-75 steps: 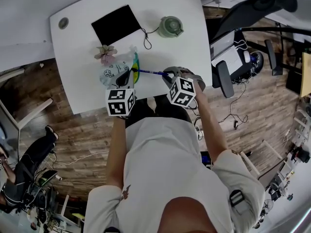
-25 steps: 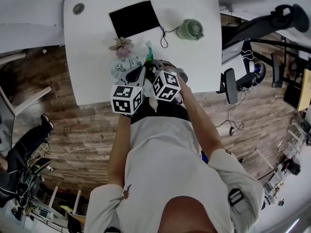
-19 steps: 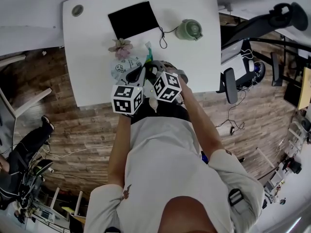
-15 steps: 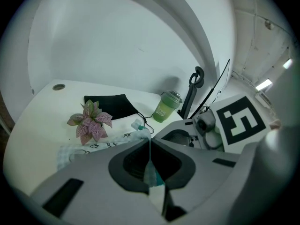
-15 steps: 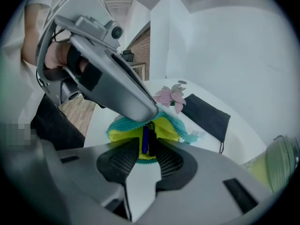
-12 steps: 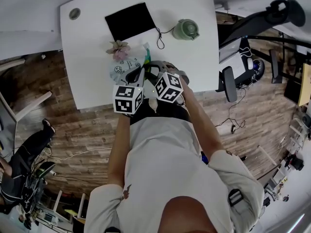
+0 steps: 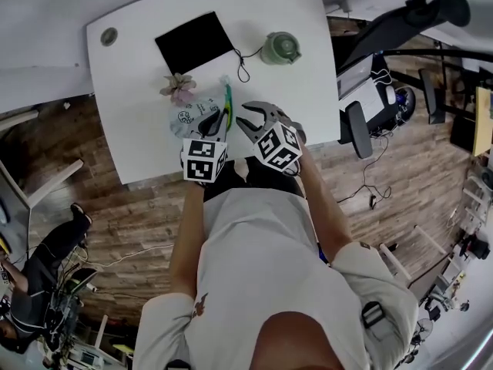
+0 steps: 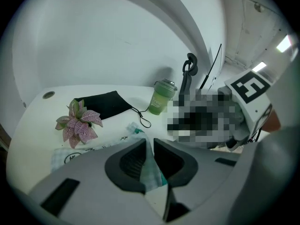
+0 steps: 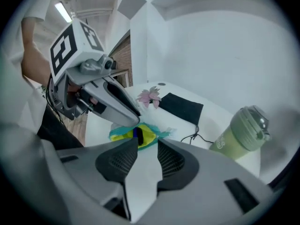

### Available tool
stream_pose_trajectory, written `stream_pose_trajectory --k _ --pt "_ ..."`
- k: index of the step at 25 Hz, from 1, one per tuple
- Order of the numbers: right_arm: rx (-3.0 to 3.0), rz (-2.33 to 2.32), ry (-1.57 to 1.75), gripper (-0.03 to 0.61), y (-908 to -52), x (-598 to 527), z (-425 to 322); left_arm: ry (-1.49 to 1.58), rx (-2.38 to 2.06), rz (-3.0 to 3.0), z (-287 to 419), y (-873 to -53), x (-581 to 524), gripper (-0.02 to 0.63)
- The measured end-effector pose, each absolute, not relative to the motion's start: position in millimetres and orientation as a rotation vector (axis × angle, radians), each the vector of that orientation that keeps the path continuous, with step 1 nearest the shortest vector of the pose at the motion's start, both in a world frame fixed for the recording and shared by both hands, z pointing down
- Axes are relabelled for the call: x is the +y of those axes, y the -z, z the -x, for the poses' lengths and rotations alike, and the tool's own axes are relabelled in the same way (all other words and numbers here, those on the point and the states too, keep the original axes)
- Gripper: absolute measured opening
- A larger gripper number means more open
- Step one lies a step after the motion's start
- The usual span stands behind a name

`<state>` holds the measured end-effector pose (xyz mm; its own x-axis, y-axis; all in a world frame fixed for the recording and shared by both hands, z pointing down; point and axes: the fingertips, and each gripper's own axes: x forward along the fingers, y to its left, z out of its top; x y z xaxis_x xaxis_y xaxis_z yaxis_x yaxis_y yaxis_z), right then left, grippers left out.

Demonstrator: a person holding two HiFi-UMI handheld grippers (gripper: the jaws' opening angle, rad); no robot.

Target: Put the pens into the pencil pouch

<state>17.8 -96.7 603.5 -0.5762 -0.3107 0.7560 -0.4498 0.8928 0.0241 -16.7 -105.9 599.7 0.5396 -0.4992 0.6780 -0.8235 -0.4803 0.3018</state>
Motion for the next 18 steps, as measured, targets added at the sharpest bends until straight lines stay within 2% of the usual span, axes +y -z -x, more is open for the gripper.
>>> stream_pose_trajectory --k 2,8,18 --pt "-2.262 -0.626 -0.23 0.137 -589.5 -102.2 -24.1 -0.658 -1.071 -2.193 14.3 -592.3 -107.5 0.083" --pt "-2.387 -0.901 -0.191 0.137 -528.2 -124.1 -33.9 -0.561 -1.199 -2.316 18.5 -543.3 -122.5 0.119" --pt "-2.529 -1.137 -0.118 0.144 -450.4 -142.3 -45.2 -0.473 -1.39 -2.533 27.9 -461.7 -143.3 0.133"
